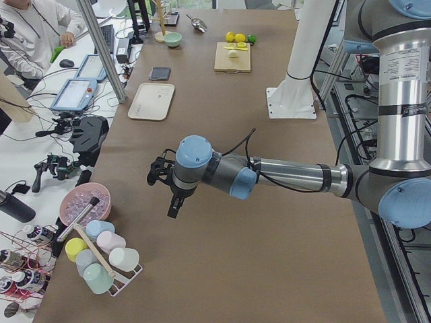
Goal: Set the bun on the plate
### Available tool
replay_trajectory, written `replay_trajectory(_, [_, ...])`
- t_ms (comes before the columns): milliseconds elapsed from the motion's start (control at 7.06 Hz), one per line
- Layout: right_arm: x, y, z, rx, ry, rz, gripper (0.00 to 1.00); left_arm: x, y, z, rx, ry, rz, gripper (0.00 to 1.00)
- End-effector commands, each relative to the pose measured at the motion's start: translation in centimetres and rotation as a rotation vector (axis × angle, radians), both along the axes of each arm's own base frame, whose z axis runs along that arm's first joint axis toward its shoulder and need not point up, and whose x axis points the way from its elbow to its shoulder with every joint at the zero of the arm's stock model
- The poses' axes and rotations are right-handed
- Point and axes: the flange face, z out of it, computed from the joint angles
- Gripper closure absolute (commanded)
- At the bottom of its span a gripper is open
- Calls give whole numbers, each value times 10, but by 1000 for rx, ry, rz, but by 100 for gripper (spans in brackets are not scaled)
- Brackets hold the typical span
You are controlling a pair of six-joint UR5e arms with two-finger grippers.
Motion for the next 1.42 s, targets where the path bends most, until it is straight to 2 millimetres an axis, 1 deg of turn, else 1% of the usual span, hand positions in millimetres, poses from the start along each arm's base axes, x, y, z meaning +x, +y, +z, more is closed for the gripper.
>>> replay_trajectory(0, [-2, 8, 5, 100, -5, 1, 0, 1, 5, 10, 94, 22, 10, 2])
replay_trajectory(142, [-5, 8, 5, 109, -42, -12, 0, 4, -5, 4, 121, 52, 30, 2])
replay_trajectory(283, [-11, 4, 3, 106, -69, -28, 0, 26, -10, -3, 101, 76, 40, 2])
replay_trajectory(425, [-29, -1, -2, 62, -115, -10, 0, 82, -17, -13, -14, 137, 39, 2])
replay_trajectory(567, [-59, -19, -20, 0, -154, 31, 0, 129, -24, -21, -69, 139, 0, 2])
replay_trajectory(708, [-83, -27, -22, -11, -155, 0, 0, 180, -20, -22, -76, 109, -7, 1])
replay_trajectory(850, [-95, -28, -23, -25, -163, -10, 0, 217, -14, -22, -98, 108, -8, 2])
replay_trajectory(992, [-99, -28, -23, -18, -165, -19, 0, 233, -13, -15, -117, 105, 13, 2])
replay_trajectory(1133, [-101, -27, -23, -17, -168, -25, 0, 243, -23, -4, -116, 105, 21, 2])
replay_trajectory(1275, [-101, -27, -23, -16, -168, -26, 0, 269, -31, 5, -105, 114, 57, 3])
